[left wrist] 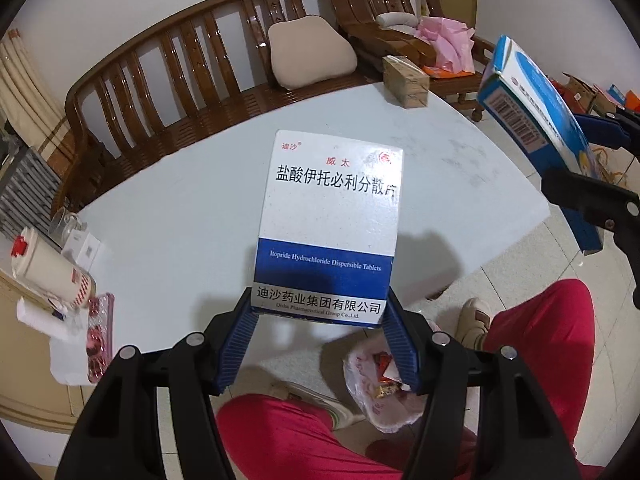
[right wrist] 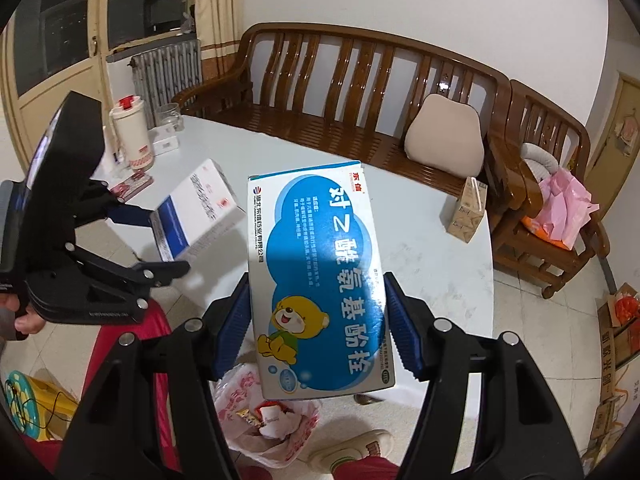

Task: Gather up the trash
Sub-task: 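Lift both medicine boxes and carry them down over the white plastic bag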

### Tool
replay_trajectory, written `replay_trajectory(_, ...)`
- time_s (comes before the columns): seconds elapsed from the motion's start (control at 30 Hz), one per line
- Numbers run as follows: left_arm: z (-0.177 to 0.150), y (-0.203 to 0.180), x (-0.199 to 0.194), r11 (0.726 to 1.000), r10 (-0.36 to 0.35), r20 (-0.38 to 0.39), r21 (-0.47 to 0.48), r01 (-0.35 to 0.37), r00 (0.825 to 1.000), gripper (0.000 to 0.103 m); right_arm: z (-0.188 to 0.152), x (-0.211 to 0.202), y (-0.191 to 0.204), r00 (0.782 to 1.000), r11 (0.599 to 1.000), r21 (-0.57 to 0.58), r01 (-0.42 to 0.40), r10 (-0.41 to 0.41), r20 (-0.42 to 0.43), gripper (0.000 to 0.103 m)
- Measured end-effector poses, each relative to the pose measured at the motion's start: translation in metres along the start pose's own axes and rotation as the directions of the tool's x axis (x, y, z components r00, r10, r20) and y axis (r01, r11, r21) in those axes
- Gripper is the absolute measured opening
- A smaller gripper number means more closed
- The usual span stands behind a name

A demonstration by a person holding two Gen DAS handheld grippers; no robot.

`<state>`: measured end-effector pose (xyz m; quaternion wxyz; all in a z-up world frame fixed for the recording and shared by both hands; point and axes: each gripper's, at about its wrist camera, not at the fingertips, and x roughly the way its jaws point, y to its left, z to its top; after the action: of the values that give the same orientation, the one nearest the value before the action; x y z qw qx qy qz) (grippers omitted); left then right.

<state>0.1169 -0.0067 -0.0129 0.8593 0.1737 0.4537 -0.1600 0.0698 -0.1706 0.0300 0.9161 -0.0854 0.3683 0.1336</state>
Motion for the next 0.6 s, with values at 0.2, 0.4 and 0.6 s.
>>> replay_trajectory(0.2,-0.029,-0.014,-0.003,1.000,-0.026,-0.003,-0.011,0.026,1.000,0.060,-0.029,-0.008,0.013,1.000,1.000,0.010,-0.011,0.012,-0.019,0.062)
replay_trajectory(0.4,-0.055,-0.023,0.000,0.998,-0.049,-0.019,-0.030,0.048,0.999,0.060,-0.054,-0.009,0.025,0.998,0.999,0.027,-0.023,0.024,-0.050,0.062)
replay_trajectory(0.6,-0.081,-0.032,0.008,0.994,-0.108,-0.034,-0.037,0.106,0.994,0.060,-0.077,-0.006,0.036,0.996,0.999,0.040,-0.027,0.030,-0.079,0.062)
